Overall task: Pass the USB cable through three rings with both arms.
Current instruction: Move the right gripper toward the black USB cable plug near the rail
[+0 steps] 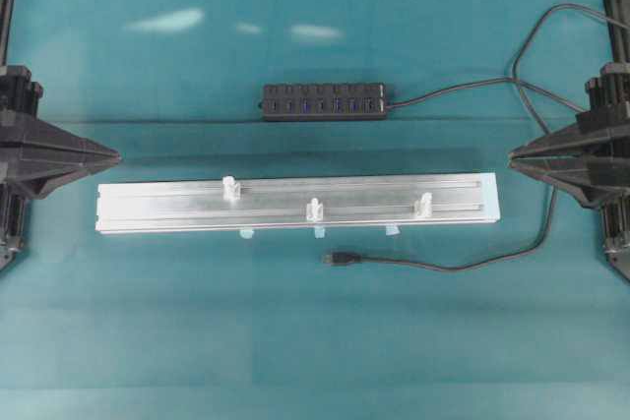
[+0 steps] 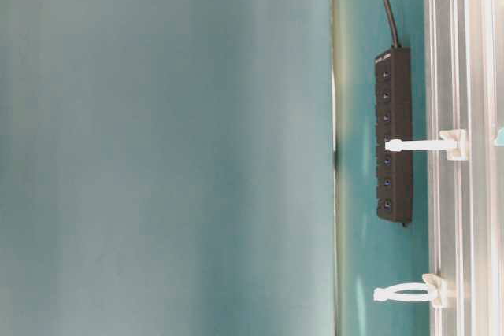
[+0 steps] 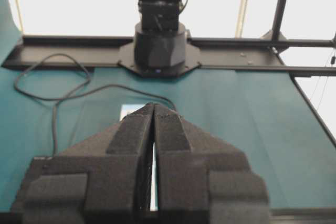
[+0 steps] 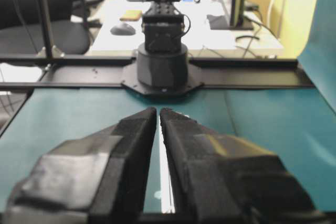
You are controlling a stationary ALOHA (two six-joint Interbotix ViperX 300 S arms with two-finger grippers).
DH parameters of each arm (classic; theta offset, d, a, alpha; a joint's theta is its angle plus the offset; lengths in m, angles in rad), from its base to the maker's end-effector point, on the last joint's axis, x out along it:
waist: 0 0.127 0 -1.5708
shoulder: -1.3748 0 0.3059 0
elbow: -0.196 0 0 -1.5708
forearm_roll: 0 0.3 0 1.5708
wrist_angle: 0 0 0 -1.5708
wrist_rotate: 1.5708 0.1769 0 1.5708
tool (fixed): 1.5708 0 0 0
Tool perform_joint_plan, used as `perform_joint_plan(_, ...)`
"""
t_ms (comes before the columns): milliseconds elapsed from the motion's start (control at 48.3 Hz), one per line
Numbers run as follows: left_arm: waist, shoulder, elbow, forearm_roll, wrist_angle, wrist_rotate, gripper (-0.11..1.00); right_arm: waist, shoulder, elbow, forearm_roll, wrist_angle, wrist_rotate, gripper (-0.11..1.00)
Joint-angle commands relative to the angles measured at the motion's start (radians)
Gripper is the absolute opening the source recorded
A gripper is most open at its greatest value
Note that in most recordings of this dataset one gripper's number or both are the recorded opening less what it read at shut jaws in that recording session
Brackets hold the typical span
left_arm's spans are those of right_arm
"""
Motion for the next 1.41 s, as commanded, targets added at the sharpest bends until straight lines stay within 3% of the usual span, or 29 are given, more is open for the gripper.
perform_joint_plan(0,0.003,0.017,-0.052,0.006,0.017,-0.031,0.02,-0.008,0.009,-0.015,0.008,-0.006,0.005,0.00)
perform_joint_plan(124,0.003,0.034,-0.089,0.006,0.075,-0.044,0.02,-0.006,0.029,-0.055,0.044,0.035,0.038,-0.08)
perform_joint_plan(331,0.002,0.061,-0.121,0.006,0.138,-0.051,0.02,-0.006,0.100,-0.135,0.044,0.207,0.107,-0.10)
perform_joint_plan(518,0.002,0.112,-0.163,0.006,0.150,-0.052,0.02,-0.003,0.169,-0.192,0.043,0.301,0.112,-0.10)
perform_joint_plan(849,0.003,0.192,-0.229,0.006,0.244,-0.054,0.03,-0.003,0.261,-0.247,0.043,0.362,0.110,-0.05)
perform_joint_plan(952,0.003,0.195,-0.233,0.006,0.261,-0.064,0.18,-0.003,0.282,-0.265,0.043,0.393,0.110,0.01)
perform_joint_plan(1139,0.003,0.195,-0.233,0.006,0.282,-0.080,0.69,0.003,0.305,-0.285,0.043,0.440,0.110,0.28)
perform_joint_plan(1242,0.003,0.195,-0.233,0.006,0.290,-0.080,0.64,0.003,0.313,-0.288,0.044,0.460,0.110,0.30)
perform_joint_plan(1387,0.005,0.193,-0.233,0.006,0.291,-0.078,0.53,0.006,0.339,-0.311,0.043,0.505,0.110,0.14)
